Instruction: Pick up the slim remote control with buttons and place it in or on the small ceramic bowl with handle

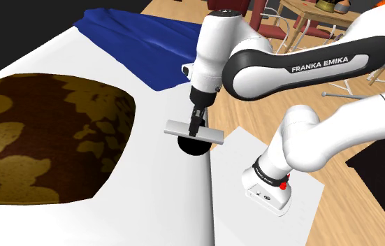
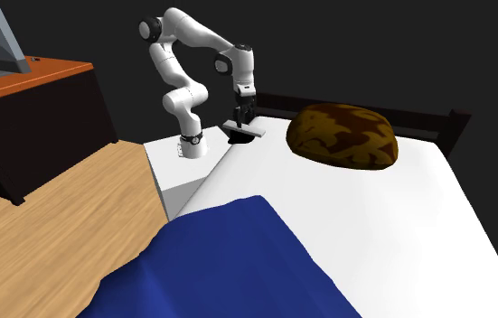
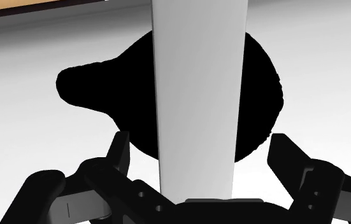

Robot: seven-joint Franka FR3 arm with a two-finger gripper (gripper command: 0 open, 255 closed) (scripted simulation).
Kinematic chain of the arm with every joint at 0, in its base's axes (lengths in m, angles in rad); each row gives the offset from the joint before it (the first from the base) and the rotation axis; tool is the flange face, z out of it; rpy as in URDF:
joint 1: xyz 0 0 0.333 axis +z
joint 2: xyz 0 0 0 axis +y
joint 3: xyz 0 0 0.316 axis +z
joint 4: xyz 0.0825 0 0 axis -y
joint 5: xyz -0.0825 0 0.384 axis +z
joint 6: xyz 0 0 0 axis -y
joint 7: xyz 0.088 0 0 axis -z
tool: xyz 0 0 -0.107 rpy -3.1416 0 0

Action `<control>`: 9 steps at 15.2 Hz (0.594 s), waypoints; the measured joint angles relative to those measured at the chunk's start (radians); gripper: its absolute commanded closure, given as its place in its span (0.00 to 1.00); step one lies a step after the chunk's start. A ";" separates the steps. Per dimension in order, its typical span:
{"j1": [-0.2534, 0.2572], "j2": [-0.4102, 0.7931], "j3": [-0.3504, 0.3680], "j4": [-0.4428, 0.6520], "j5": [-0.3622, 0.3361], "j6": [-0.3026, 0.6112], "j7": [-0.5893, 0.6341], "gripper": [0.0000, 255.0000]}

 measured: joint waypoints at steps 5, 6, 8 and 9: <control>-0.002 -0.027 -0.009 0.067 -0.008 -0.094 0.005 0.00; -0.002 -0.028 -0.009 0.068 -0.009 -0.097 0.005 0.00; -0.002 -0.028 -0.009 0.070 -0.009 -0.099 0.005 0.00; -0.002 -0.028 -0.009 0.070 -0.009 -0.099 0.005 0.00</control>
